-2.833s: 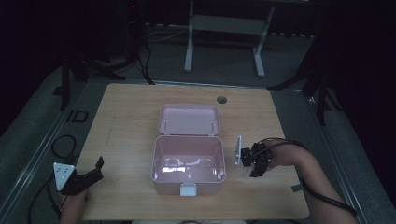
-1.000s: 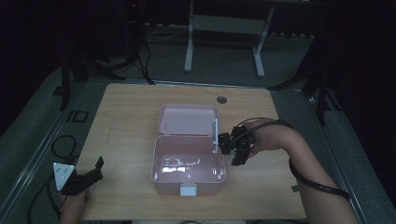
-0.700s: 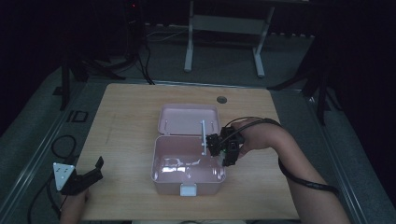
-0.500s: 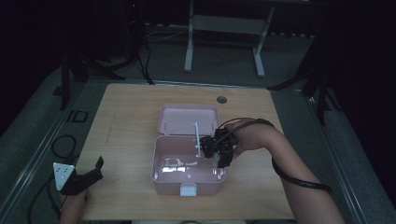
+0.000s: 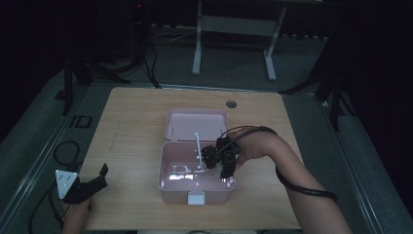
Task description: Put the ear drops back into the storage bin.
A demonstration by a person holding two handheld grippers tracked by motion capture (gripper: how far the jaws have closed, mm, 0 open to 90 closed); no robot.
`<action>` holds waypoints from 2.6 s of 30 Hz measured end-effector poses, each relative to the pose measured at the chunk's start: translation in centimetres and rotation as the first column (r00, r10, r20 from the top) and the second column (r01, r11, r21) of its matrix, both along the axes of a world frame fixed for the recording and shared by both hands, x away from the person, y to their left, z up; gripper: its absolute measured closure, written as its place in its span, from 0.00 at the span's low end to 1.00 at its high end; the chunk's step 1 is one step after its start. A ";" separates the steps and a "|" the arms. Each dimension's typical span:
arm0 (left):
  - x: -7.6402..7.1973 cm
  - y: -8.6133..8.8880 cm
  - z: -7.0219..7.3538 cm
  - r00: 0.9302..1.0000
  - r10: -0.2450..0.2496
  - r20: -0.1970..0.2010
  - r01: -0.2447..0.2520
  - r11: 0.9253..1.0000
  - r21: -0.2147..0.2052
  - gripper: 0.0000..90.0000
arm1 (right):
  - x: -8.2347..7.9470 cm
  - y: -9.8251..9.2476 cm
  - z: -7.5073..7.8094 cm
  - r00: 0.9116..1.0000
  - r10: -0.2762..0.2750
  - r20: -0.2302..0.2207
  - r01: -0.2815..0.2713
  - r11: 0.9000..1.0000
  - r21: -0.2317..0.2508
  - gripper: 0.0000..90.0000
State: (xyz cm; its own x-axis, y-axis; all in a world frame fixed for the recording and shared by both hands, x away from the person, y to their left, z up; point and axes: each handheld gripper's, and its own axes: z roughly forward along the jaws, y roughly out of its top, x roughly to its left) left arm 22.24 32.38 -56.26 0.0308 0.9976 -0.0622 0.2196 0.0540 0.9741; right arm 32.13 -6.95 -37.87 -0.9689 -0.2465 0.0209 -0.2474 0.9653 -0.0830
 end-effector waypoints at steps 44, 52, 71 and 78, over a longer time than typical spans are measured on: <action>0.0 -0.1 0.0 1.000 -0.002 -0.002 0.002 1.000 0.005 0.01 | 0.7 1.3 -10.6 0.999 0.045 -0.018 -0.047 0.994 -0.100 0.66; 0.0 -0.1 0.0 1.000 -0.001 -0.002 0.001 1.000 0.005 0.01 | 0.8 1.4 -11.0 1.000 0.024 -0.011 -0.026 0.993 -0.116 0.66; 0.0 -0.1 0.0 1.000 0.001 -0.005 -0.001 1.000 0.006 0.01 | 0.9 1.0 -8.7 1.000 0.013 -0.023 -0.014 0.999 -0.051 0.63; 0.1 -0.1 0.0 1.000 0.000 -0.005 0.000 1.000 0.005 0.01 | 1.1 0.4 -6.1 1.000 -0.010 0.022 0.010 1.000 0.012 0.56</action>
State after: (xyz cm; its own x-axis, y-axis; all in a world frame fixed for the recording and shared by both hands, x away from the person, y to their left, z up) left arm 22.29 32.31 -56.25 0.0306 0.9979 -0.0577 0.2242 0.0494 0.9733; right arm 33.26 -6.51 -43.98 -0.9716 -0.2367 -0.0035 -0.2358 0.9687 -0.0772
